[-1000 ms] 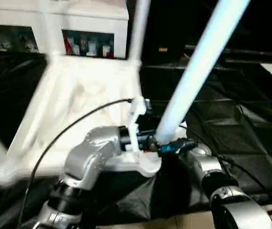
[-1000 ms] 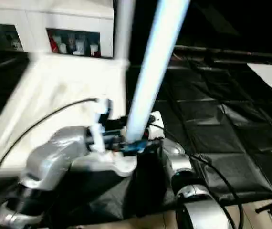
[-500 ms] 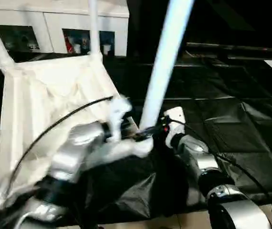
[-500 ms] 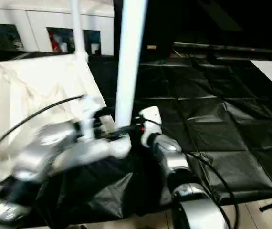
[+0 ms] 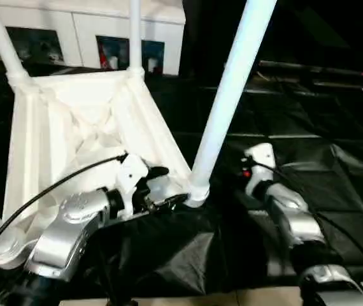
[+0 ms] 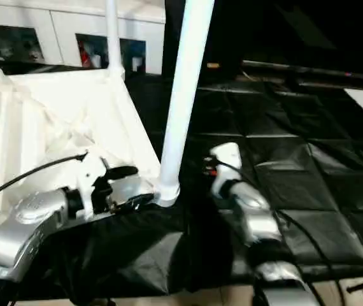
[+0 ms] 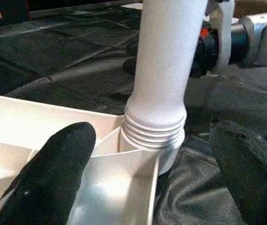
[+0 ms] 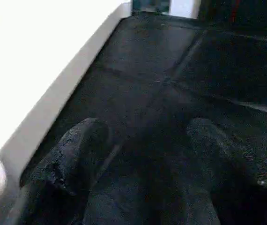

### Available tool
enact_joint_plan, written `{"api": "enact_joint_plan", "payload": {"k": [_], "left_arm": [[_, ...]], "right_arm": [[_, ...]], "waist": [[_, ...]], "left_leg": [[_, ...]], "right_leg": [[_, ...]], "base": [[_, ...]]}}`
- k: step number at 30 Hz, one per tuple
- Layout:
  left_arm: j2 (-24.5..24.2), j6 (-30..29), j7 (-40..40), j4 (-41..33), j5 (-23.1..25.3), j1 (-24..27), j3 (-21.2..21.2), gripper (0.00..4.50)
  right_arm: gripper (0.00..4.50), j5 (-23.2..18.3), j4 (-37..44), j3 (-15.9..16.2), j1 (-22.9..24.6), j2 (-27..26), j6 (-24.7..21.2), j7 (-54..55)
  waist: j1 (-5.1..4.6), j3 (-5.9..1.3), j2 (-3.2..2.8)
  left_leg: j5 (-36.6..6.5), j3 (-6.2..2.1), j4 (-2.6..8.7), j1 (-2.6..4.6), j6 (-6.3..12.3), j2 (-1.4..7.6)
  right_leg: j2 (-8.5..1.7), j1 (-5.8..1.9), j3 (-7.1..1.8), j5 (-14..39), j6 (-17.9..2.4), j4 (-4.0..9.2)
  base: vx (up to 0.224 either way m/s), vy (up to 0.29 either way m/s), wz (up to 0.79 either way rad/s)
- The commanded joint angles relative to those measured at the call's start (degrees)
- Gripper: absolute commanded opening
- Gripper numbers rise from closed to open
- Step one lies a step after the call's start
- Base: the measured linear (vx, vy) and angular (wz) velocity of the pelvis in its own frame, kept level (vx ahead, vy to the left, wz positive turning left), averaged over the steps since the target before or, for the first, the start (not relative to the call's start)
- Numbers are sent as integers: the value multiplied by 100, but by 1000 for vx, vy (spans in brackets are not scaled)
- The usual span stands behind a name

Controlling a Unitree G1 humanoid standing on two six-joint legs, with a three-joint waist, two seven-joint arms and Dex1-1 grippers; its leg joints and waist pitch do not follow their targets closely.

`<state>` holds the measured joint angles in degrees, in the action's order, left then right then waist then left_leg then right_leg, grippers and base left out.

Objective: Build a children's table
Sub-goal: Rotate table base

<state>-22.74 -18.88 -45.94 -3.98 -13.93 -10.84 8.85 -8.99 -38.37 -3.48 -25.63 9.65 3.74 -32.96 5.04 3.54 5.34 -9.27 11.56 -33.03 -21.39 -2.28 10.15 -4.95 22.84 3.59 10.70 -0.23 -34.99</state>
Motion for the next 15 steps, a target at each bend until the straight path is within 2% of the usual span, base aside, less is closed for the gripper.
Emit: {"api": "enact_joint_plan", "payload": {"k": [1, 2, 3, 5, 6, 7, 8, 10, 11, 12, 13, 14, 15], "left_arm": [[-33, -8, 29, -149, -31, 77, 21, 445], [-11, 121, 128, -35, 106, 43, 25, 445], [23, 224, 222, 19, 214, 27, 14, 445], [62, 287, 287, 9, 231, 28, -27, 445], [94, 319, 319, -11, 206, 33, -68, 445], [258, 366, 460, -103, 40, 46, -252, 445], [377, 394, 563, -184, -81, 72, -382, 445], [781, 405, 1094, -392, -305, 174, -726, 445], [969, 491, 1453, -421, -257, 229, -849, 445], [1121, 591, 1770, -424, -190, 287, -945, 445], [1193, 658, 1938, -415, -138, 320, -988, 445], [1357, 432, 2437, -389, 50, 364, -1035, 445], [1407, 338, 2593, -373, 107, 364, -1052, 445]], "right_arm": [[329, -79, 373, -115, 143, 154, -189, 7], [329, -96, 593, -143, 263, 209, -247, 45], [329, -117, 854, -170, 413, 242, -334, 75], [329, -140, 1052, -187, 532, 244, -407, 106], [329, -155, 1151, -198, 594, 237, -446, 131], [329, -201, 1392, -219, 733, 212, -603, 201], [329, -234, 1581, -230, 844, 193, -729, 253], [329, -282, 2158, -250, 1161, 123, -847, 429], [329, -262, 2422, -259, 1293, 94, -862, 556], [329, -227, 2657, -257, 1404, 71, -903, 671], [329, -204, 2780, -253, 1461, 61, -935, 736], [329, 102, 3044, -338, 1408, -14, -1038, 1305], [329, 176, 3100, -361, 1349, -35, -1092, 1456]], "waist": [[3, -340, -69], [-8, -339, -90], [4, -343, -142], [-7, -348, -88], [-9, -346, -134], [-3, -349, -206], [-13, -347, -181], [-3, -351, -327], [-28, -341, -216], [-26, -342, -273], [-25, -344, -251], [-22, -345, -262], [-58, -340, -222]], "left_leg": [[-1736, -153, 422, 134, -164, 334], [-1792, -160, 425, 135, -182, 332], [-1864, -165, 428, 148, -211, 328], [-1909, -170, 430, 139, -218, 327], [-1940, -177, 440, 137, -240, 331], [-1967, -186, 439, 147, -267, 328], [-2051, -185, 441, 150, -281, 336], [-2113, -198, 446, 135, -314, 331], [-2174, -190, 444, 113, -269, 334], [-2165, -192, 440, 105, -247, 335], [-2135, -197, 426, 97, -224, 326], [-2115, -189, 417, 105, -172, 306], [-1998, -186, 417, 83, -179, 297]], "right_leg": [[-345, -168, -298, 1745, -750, 454], [-342, -157, -298, 1786, -734, 455], [-334, -153, -299, 1811, -691, 476], [-325, -161, -293, 1775, -674, 481], [-326, -160, -292, 1757, -686, 489], [-329, -157, -294, 1709, -721, 476], [-324, -159, -288, 1672, -756, 491], [-323, -178, -293, 1528, -812, 483], [-311, -196, -281, 1496, -817, 498], [-299, -203, -288, 1483, -790, 508], [-306, -209, -281, 1500, -767, 508], [-308, -193, -278, 1724, -689, 529], [-286, -194, -277, 1881, -580, 520]], "base": [[0, 0, 0], [0, 0, 0], [0, 0, 0], [0, 0, 0], [0, 0, 0], [0, 0, 0], [0, 0, 0], [0, 0, 0], [0, 0, 0], [0, 0, 0], [0, 0, 0], [0, 0, 0], [0, 0, 0]]}}
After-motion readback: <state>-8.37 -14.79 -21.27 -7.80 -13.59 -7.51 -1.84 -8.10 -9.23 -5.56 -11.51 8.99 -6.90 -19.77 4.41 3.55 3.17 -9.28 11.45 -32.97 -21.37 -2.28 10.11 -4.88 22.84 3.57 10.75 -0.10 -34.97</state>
